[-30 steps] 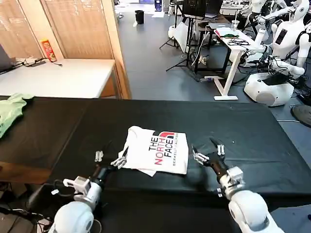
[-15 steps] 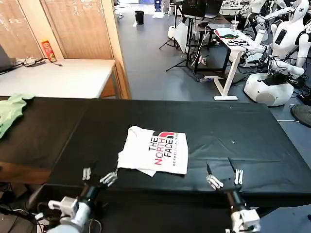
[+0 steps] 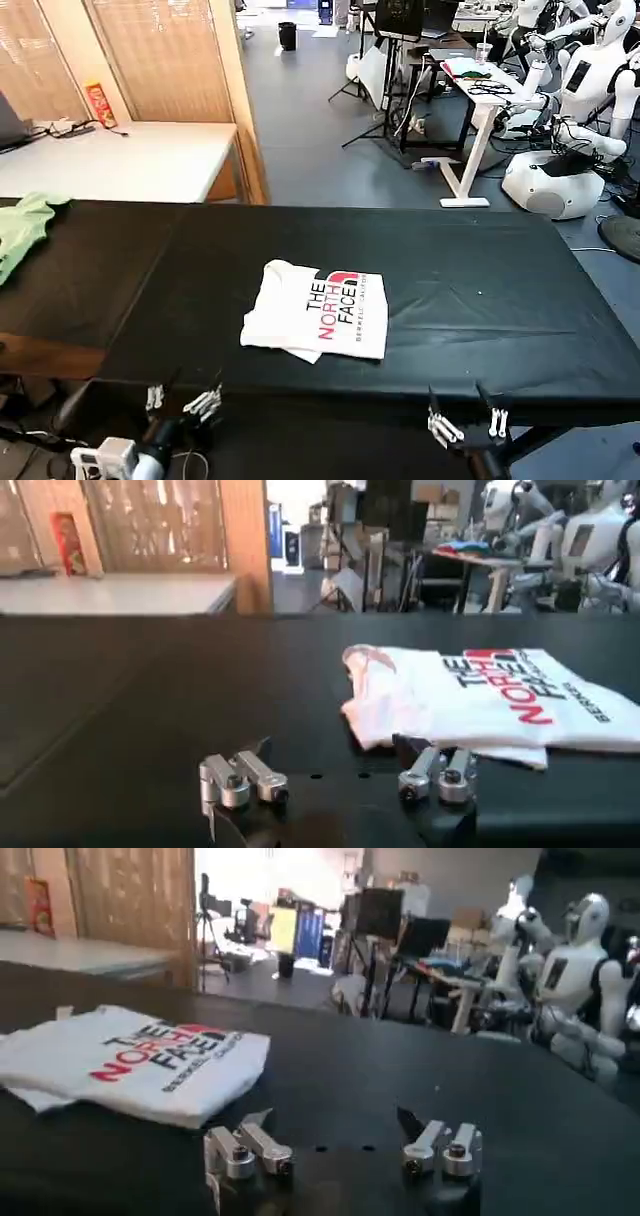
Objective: Fold and organize the clothes.
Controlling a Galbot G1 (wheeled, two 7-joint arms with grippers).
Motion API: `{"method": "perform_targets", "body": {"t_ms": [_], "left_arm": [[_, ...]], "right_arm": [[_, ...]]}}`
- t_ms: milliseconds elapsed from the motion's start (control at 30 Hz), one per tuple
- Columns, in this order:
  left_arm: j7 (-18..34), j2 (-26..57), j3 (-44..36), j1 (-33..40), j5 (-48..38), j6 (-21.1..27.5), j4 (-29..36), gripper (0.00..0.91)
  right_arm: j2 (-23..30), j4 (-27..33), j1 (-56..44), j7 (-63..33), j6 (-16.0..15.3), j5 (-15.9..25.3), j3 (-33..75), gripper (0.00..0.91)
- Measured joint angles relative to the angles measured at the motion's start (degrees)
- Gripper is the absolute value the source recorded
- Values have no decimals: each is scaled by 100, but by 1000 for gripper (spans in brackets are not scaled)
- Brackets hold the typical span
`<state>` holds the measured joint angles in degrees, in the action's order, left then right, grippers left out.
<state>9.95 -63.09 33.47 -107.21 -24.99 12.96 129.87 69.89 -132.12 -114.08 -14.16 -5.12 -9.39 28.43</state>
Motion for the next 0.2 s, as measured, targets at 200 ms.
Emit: {"method": "perform_targets", "body": {"t_ms": [200], "left_arm": [[-12,12,62,-26,-42,51,3,878]], "right_arm": [[15,-105,-138,2,-34,1,-10,878]]}}
